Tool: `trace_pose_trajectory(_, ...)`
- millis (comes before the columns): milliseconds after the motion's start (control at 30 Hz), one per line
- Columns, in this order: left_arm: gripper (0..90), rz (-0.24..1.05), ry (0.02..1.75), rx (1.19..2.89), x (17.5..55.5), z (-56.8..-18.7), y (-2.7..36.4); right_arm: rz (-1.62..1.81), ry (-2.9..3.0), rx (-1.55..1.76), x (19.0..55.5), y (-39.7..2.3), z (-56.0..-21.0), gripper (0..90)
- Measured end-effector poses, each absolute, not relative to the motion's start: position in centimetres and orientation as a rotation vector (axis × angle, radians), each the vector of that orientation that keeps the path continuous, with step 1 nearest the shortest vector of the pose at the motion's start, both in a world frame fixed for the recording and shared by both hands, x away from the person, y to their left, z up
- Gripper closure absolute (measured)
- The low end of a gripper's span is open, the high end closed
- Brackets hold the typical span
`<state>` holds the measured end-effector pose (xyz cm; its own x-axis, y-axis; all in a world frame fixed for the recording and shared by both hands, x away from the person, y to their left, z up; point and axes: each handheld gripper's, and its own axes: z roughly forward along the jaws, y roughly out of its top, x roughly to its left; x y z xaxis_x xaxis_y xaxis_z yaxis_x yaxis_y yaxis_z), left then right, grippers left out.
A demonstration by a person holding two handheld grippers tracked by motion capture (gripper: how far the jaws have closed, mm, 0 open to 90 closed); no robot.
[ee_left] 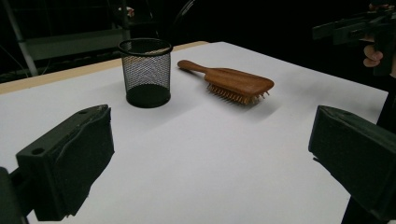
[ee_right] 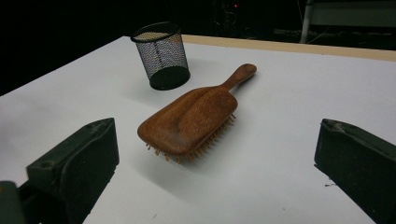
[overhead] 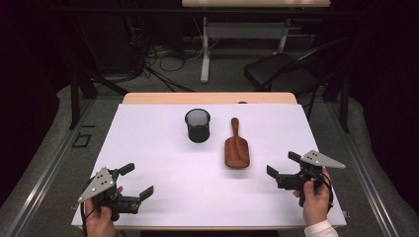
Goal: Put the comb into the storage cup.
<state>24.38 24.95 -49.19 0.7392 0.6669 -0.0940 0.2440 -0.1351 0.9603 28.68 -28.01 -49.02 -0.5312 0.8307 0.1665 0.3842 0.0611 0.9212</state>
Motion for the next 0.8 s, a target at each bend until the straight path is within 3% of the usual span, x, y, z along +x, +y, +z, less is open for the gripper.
trace_pose_trajectory(800,0.1,0.430,0.689,1.731,23.7,-49.2,24.6,1.304,1.992,1.285,39.8,-25.1,-45.3,0.0)
